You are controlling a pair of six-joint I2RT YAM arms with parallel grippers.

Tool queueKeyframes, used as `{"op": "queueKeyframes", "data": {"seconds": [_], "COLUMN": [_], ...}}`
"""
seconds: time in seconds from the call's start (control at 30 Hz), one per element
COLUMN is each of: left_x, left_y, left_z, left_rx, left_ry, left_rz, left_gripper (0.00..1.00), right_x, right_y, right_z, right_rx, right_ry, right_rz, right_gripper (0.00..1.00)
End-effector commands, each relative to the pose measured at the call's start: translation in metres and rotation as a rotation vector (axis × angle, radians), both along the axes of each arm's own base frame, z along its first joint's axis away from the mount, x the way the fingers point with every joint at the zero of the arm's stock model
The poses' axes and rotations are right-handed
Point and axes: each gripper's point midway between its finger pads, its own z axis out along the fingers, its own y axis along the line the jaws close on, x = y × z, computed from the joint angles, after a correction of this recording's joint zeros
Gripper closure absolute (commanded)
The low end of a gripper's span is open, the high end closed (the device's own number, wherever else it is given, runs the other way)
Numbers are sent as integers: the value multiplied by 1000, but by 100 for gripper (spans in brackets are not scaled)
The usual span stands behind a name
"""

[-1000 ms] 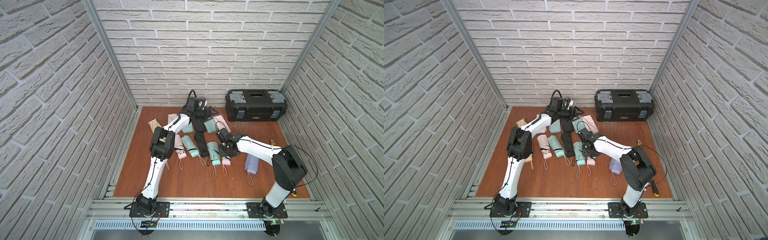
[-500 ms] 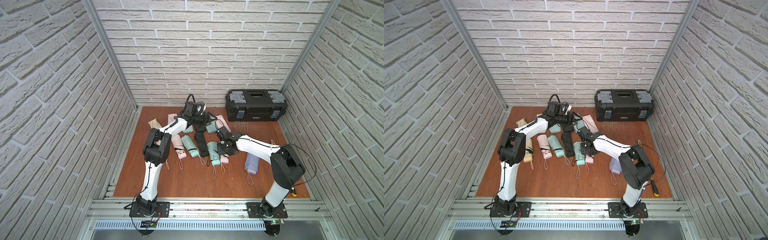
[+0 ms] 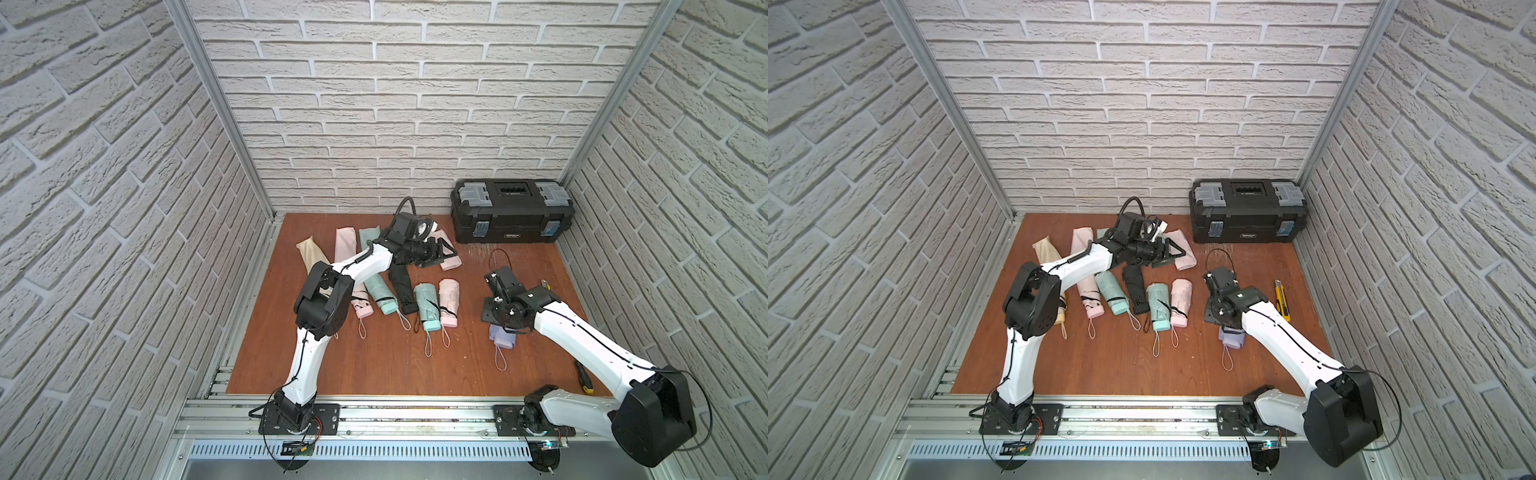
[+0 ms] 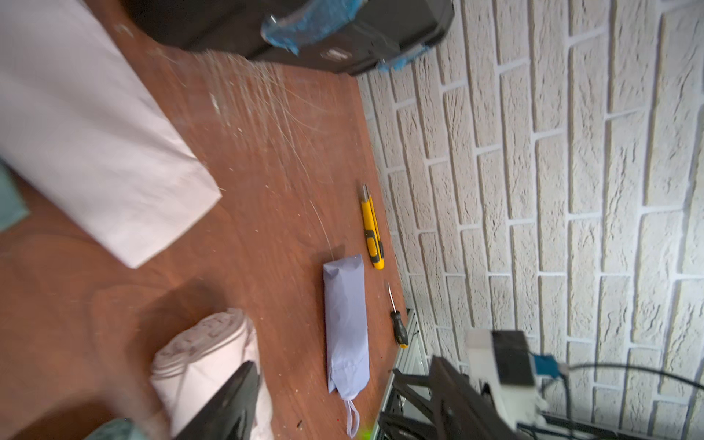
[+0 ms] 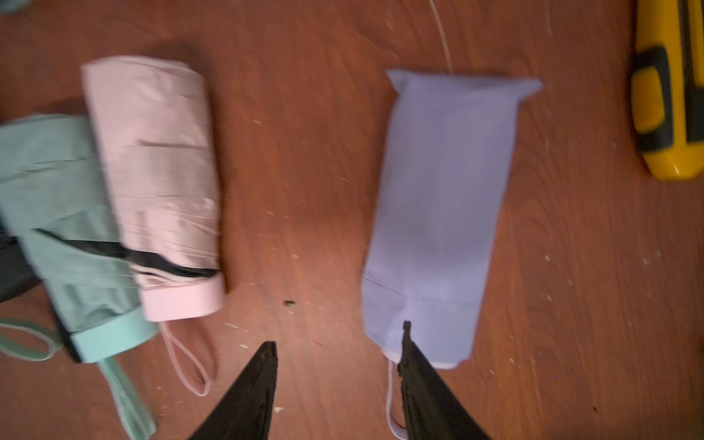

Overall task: Take umbrellas out of sleeves
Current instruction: Adjust the umbrella at the center of the board.

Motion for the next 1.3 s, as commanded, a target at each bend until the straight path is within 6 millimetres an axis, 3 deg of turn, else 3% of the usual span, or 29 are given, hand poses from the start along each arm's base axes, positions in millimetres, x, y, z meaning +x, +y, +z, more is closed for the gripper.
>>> {"op": "queueKeyframes", "data": {"seconds": [0.0, 0.07, 0.2, 0.5, 0.63, 0.87, 1.27], "left_x": [-11, -15, -22, -29, -31, -27, -12], "left_y": [-11, -14, -16, -18, -17, -19, -15], "left_z": [8, 7, 6, 8, 6, 0, -12], "left_rx": [-45, -46, -44, -37, -22, -5, 17], "left_ry": [-39, -40, -38, -53, -55, -50, -21], "left_rz": [-39, -48, -61, -85, -94, -97, -70], "left_gripper": [28, 28, 28, 27, 27, 28, 28], "right_x": [-29, -33, -29, 9, 17, 40, 79], "right_y": [-21, -32, -43, -50, -56, -33, 6], "right_z": [-9, -9, -11, -35, -48, -62, -56], "right_rx": [-5, -36, -63, -53, -52, 43, 124], "right_ry": [66, 54, 34, 60, 103, 121, 83], "right_rz": [-122, -157, -179, -156, -165, -35, 159], "right_gripper": [35, 22, 22, 19, 17, 24, 25]}}
